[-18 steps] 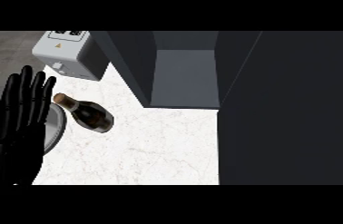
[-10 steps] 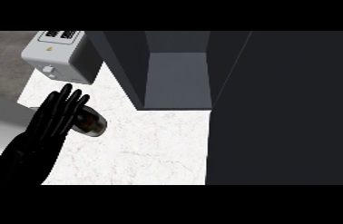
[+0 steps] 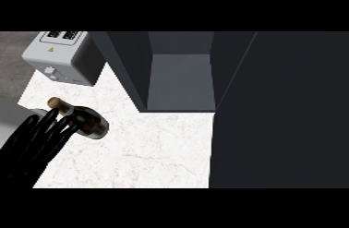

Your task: Pick up the wine, place it into the cabinet and close the cabinet

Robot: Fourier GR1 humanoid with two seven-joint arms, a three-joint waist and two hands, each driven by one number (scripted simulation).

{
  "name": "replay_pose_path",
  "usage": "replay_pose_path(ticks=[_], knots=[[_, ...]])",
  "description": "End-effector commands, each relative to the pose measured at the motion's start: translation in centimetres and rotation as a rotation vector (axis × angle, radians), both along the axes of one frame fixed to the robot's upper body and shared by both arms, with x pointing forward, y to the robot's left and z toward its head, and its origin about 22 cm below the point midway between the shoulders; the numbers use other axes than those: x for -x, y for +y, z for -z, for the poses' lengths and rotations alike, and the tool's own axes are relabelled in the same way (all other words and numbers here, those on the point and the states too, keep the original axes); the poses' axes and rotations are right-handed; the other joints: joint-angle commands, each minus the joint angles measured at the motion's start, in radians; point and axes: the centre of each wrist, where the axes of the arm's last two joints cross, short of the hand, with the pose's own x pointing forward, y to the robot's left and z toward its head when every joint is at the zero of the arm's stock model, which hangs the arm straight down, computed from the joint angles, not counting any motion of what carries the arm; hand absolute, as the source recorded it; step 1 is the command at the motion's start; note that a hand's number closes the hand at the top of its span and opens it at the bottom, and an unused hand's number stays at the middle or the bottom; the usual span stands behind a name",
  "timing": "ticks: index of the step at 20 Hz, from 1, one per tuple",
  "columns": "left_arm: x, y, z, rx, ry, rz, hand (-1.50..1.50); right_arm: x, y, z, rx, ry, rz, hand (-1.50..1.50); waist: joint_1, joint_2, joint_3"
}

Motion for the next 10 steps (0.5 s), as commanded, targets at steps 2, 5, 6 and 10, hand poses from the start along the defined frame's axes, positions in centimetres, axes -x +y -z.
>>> replay_pose_path(ticks=[2,5,6,10], knots=[[1.2,0.0,-2.4,0.034,0.017,0.047,-1.5,1.8,1.2,-1.0,0.0,0.006,-0.02,-1.5,0.0,0.0,0.0],[2.0,-0.6,-3.3,0.039,0.013,0.032,-1.5,0.9,0.2,-2.5,-0.007,0.021,-0.006,-1.5,0.003,0.001,0.0],[2.9,-1.5,-3.9,0.026,0.016,0.034,-1.5,-0.4,0.7,-3.0,0.007,-0.001,-0.015,-1.5,0.007,0.001,0.0],[3.4,-0.4,-5.2,0.05,0.02,0.001,-1.5,2.3,1.1,-3.8,-0.007,0.011,-0.017,-1.5,0.001,0.0,0.0]])
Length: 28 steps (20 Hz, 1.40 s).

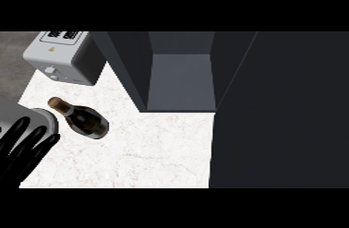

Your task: Pick up the wine, place it into the cabinet and close the cabinet

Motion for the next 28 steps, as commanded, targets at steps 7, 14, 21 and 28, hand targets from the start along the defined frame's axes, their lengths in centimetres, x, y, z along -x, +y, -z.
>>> replay_pose_path(ticks=[7,14,21,28], knots=[[0.6,2.5,-3.2,0.01,0.041,-0.063,-1.5,1.9,-0.3,-3.6,0.018,-0.032,-0.01,-1.5,0.002,-0.001,0.0],[-0.5,4.5,-3.1,-0.001,0.036,-0.132,-1.5,1.1,1.3,-3.3,-0.021,-0.023,0.026,-1.5,0.0,0.0,0.0],[-2.6,7.1,-2.5,-0.029,0.051,-0.188,-1.5,1.7,0.7,-4.4,0.007,-0.041,0.016,-1.5,-0.004,0.001,0.0],[-4.0,10.9,-1.8,-0.037,0.076,-0.235,-1.5,3.7,0.2,-4.3,-0.002,-0.054,0.021,-1.5,-0.01,0.001,0.0]])
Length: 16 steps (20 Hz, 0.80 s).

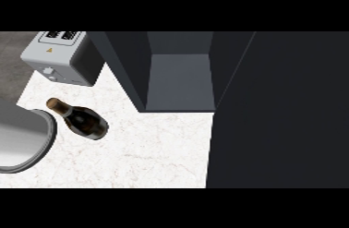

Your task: Pick up the wine, place it into the cabinet and close the cabinet

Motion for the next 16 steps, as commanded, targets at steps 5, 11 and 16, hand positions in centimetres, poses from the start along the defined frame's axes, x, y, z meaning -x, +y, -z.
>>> replay_pose_path(ticks=[5,11,16], knots=[[-3.1,1.4,1.9,-0.009,0.094,0.004,-1.5,3.1,-0.3,-2.0,-0.012,-0.044,-0.034,-1.5,-0.005,0.001,0.0],[-4.2,2.1,3.8,-0.04,0.14,0.013,-1.5,2.5,-0.6,-2.9,-0.015,-0.051,-0.031,-1.5,-0.001,0.001,0.0],[-4.4,1.6,8.2,-0.063,0.167,0.029,-1.5,2.9,0.2,-1.9,-0.03,-0.021,-0.03,-1.5,-0.002,0.0,0.0]])
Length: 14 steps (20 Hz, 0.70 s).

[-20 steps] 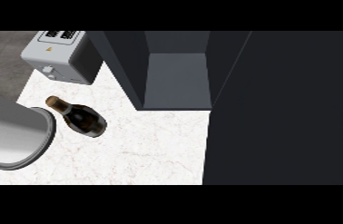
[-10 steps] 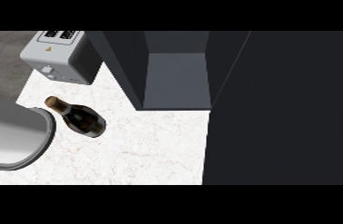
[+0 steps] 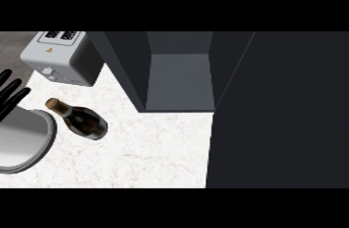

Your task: Pick up the wine, place it into the cabinet and close the cabinet

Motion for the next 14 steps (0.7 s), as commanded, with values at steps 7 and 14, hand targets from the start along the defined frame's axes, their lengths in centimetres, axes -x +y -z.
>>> replay_pose_path(ticks=[7,14], knots=[[-2.7,0.6,6.0,-0.005,0.039,-0.013,-1.5,3.2,-0.5,-2.0,-0.028,-0.026,-0.064,-1.5,-0.004,0.001,0.0],[-3.1,0.0,8.9,-0.042,0.019,-0.056,-1.5,2.7,0.2,-1.9,-0.04,-0.056,-0.04,-1.5,-0.001,0.0,-0.001]])
